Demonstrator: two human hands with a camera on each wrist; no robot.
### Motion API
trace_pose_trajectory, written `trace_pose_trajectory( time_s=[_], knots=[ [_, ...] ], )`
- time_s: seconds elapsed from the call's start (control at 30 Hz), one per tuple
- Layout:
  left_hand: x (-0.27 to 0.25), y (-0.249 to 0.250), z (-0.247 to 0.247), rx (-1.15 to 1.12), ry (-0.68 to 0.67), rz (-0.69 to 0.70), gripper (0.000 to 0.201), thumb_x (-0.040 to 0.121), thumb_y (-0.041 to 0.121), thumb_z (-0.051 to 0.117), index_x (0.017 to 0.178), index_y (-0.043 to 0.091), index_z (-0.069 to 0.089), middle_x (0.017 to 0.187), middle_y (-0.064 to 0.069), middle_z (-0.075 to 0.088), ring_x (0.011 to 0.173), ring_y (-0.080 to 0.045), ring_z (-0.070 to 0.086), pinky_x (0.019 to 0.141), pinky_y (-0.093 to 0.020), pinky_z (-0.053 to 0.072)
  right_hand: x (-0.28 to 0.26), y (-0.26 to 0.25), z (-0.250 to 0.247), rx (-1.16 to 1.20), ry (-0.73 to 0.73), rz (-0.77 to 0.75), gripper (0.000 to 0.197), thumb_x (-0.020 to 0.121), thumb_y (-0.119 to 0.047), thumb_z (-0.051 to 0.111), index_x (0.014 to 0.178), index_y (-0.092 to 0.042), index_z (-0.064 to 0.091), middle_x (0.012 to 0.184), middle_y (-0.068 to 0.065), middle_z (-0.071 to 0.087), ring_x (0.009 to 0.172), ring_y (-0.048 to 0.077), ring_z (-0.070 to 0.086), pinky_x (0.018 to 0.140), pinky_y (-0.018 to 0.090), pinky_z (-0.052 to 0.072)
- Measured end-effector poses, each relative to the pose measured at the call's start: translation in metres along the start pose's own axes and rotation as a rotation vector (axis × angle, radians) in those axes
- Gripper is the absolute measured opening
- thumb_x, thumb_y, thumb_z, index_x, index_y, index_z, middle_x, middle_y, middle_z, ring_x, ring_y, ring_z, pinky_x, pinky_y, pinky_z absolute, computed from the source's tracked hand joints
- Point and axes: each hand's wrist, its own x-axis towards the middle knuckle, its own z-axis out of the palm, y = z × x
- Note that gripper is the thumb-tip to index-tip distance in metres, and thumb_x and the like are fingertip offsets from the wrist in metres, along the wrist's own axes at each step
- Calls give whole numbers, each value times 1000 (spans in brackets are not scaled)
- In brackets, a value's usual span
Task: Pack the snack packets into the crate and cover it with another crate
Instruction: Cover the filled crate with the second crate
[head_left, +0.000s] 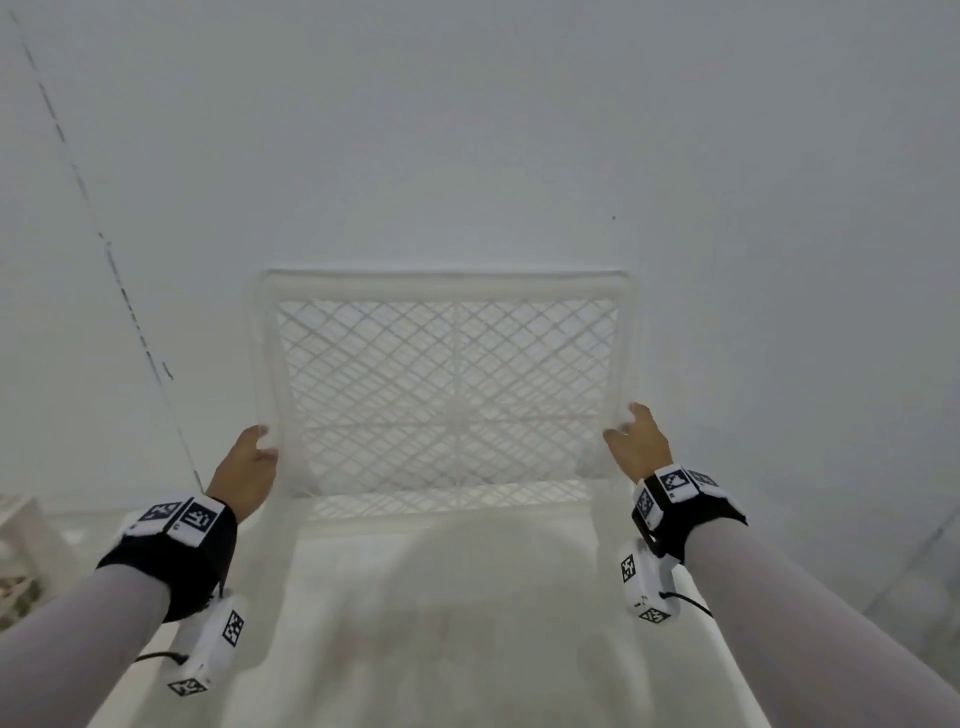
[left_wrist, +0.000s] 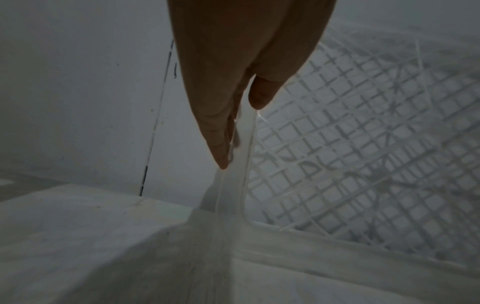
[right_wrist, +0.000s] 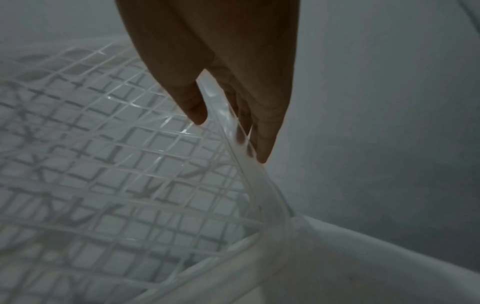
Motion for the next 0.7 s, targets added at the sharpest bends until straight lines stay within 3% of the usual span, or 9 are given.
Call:
trace_pose_trajectory(
  time_s=[0.07,0.1,0.2,0.27,0.37,0.43,0.53,0.7],
  knots=[
    [-11,3,-9,-46,-8,4,42,98,7,37,139,10,34,97,-12,53,78,-26,51,68,-32,42,-4,0,0,47,76,-20,51,95,-17,47,144,-8,32,138,19,46,126,32,45,103,33,33],
    [-17,5,-16,-62,-7,13,44,99,10,36,141,16,30,94,-8,51,77,-24,49,67,-31,41,-7,-2,0,70,110,-36,46,96,-18,46,140,-7,38,136,19,49,125,32,46,102,33,34],
    [-32,15,-41,-33,12,113,56,101,18,35,148,31,7,111,-7,49,99,-27,51,90,-42,42,-20,-11,5,103,186,-99,38,97,-19,44,133,-6,50,130,18,55,121,32,49,100,31,35],
    [-39,21,-58,-51,41,171,58,101,17,35,147,31,3,112,-9,49,93,-25,52,86,-39,42,-30,-21,10,127,236,-132,37,98,-19,42,129,-5,54,127,16,58,119,31,52,99,30,37],
    [-48,30,-84,-104,77,184,52,100,19,38,142,32,10,105,-8,50,81,-19,51,76,-34,41,-46,-41,17,155,283,-187,37,98,-21,41,125,-3,58,125,17,58,115,31,54,95,29,39],
    [-54,32,-106,-124,75,182,50,99,27,40,142,33,13,111,-9,49,92,-22,51,82,-37,41,-57,-57,21,177,283,-223,37,98,-22,41,127,-3,56,124,18,56,112,31,55,94,29,39],
    [-65,32,-144,-108,47,194,56,97,38,41,146,32,13,131,-12,42,125,-28,42,105,-42,35,-76,-83,29,200,275,-288,38,98,-21,41,131,-6,52,122,16,54,105,26,54,89,29,38],
    [-80,26,-212,-206,34,196,60,93,46,42,147,30,20,145,-10,38,132,-27,40,106,-38,33,-123,-120,47,307,279,-353,37,99,-24,40,132,-12,49,124,13,52,97,15,46,90,27,34]
  ],
)
